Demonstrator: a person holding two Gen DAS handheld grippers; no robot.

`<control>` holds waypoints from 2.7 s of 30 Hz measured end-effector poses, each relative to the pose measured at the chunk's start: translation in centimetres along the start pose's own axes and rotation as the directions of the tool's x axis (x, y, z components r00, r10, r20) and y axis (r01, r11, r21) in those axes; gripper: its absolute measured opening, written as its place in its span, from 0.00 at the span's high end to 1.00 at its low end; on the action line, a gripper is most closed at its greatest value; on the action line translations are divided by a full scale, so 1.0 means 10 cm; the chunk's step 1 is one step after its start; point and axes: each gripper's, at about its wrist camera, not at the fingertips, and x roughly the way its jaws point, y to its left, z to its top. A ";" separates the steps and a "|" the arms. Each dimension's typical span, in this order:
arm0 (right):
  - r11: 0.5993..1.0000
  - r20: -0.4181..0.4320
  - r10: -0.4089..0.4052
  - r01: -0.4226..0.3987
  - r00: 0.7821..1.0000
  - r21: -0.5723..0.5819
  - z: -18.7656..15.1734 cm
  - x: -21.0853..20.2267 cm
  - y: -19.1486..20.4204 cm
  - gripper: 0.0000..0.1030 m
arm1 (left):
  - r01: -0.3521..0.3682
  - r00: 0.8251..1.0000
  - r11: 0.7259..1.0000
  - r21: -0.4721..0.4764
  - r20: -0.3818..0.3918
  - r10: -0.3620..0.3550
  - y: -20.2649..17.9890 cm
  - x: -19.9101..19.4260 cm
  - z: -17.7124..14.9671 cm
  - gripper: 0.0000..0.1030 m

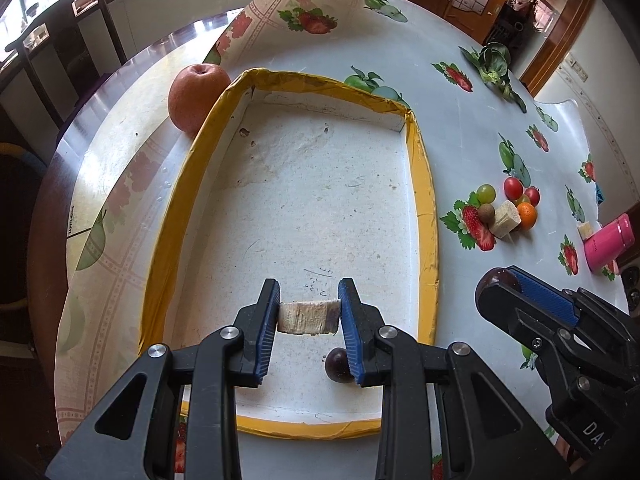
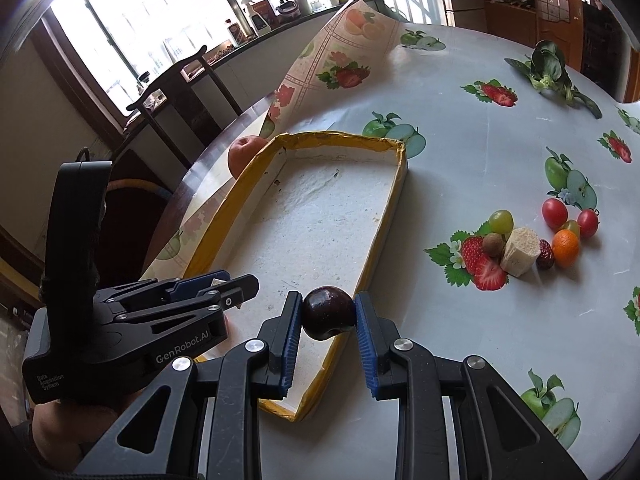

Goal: Organize fruits
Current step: 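Carry the white cube and plum into the tray and open both grippers, then withdraw both grippers from the tray toward the fruit pile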

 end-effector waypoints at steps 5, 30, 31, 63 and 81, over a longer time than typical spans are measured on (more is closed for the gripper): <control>1.000 -0.013 0.013 -0.013 1.000 -0.024 0.07 0.12 0.11 0.74 | -0.009 1.000 1.000 -0.018 -0.008 0.009 0.11 0.04 0.02 0.73; 0.997 -0.211 -0.015 -0.002 0.977 -0.079 0.11 1.13 0.28 0.68 | -0.104 0.990 0.994 -0.029 -0.101 0.100 0.37 0.48 -0.01 0.73; 0.997 -0.207 -0.022 0.005 0.978 -0.082 0.11 1.10 0.28 0.66 | -0.104 0.990 0.994 -0.032 -0.101 0.100 0.37 0.47 -0.01 0.73; 0.995 -0.028 -0.059 0.061 0.998 0.076 -0.12 -0.16 -0.47 0.45 | -0.017 1.000 0.998 0.064 -0.009 0.017 -0.36 0.00 -0.03 0.48; 0.964 0.003 -0.166 0.162 0.986 0.211 -0.31 -0.43 -1.30 0.45 | 0.105 0.994 0.979 0.172 -0.038 -0.100 -1.24 0.07 0.06 0.48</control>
